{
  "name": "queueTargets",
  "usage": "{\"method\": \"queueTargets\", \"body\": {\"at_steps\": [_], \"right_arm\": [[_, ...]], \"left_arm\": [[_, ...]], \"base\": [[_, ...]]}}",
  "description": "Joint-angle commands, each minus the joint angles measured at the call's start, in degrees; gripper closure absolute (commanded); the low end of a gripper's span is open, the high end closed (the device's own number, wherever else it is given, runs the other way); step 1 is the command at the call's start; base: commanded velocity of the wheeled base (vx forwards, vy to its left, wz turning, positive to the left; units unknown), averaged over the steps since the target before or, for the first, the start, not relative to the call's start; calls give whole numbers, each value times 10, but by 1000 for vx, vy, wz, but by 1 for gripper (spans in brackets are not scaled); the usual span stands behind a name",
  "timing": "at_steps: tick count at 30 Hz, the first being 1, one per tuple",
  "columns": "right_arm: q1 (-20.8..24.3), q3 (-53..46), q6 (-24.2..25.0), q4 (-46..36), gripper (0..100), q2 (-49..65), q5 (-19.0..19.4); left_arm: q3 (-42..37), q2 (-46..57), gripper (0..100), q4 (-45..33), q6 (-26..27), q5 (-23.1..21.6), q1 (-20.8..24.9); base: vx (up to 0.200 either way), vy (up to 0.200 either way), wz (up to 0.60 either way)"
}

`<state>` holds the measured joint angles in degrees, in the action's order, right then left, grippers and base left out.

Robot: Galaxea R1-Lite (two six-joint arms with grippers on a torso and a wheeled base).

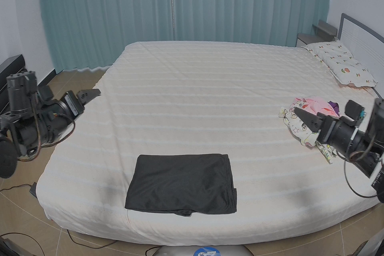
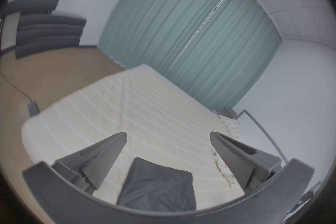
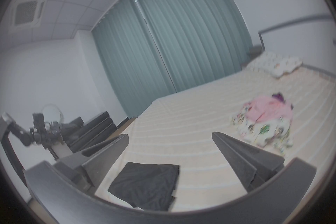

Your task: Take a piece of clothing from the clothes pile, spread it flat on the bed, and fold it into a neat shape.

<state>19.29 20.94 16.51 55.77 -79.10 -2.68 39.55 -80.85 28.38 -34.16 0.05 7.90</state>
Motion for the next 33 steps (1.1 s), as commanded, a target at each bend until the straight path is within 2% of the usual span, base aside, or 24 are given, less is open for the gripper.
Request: {"method": "queueTargets", "body": {"at_steps": [1,6,10,11,12,14,17,19,20,22,26,28,33], "right_arm": [[-61,-57,-107,-93,0,231,-7],[-120,-61,-151,-164,0,317,-7],[-183,-40,-172,-244,0,389,0],[-183,-40,-172,-244,0,389,0],[-199,-23,-174,-315,0,434,0],[-196,-9,-175,-383,0,481,3],[-195,-4,-177,-501,0,560,29],[-195,-3,-180,-528,0,578,30],[-198,1,-194,-593,0,622,29],[-206,9,-214,-634,0,655,27],[-226,28,-229,-662,0,673,14],[-243,44,-230,-666,0,670,11],[-268,18,-234,-673,0,696,7]], "left_arm": [[-17,209,0,-95,103,72,-18],[-20,305,0,-155,158,83,-19],[-21,372,0,-216,178,84,-24],[-21,372,0,-216,178,84,-24],[-19,409,0,-257,183,84,-24],[-22,438,0,-289,190,83,-24],[-34,483,0,-333,203,82,-24],[-39,494,0,-342,204,82,-24],[-47,522,0,-360,204,82,-23],[-54,544,0,-376,205,82,-23],[-48,568,0,-391,223,84,-24],[-39,588,0,-395,255,85,-25],[-54,627,0,-409,290,86,-25]], "base": [[0,0,0],[0,0,0],[0,0,0],[0,0,0],[0,0,0],[0,0,0],[0,0,0],[0,0,0],[0,0,0],[0,0,0],[0,0,0],[0,0,0],[0,0,0]]}}
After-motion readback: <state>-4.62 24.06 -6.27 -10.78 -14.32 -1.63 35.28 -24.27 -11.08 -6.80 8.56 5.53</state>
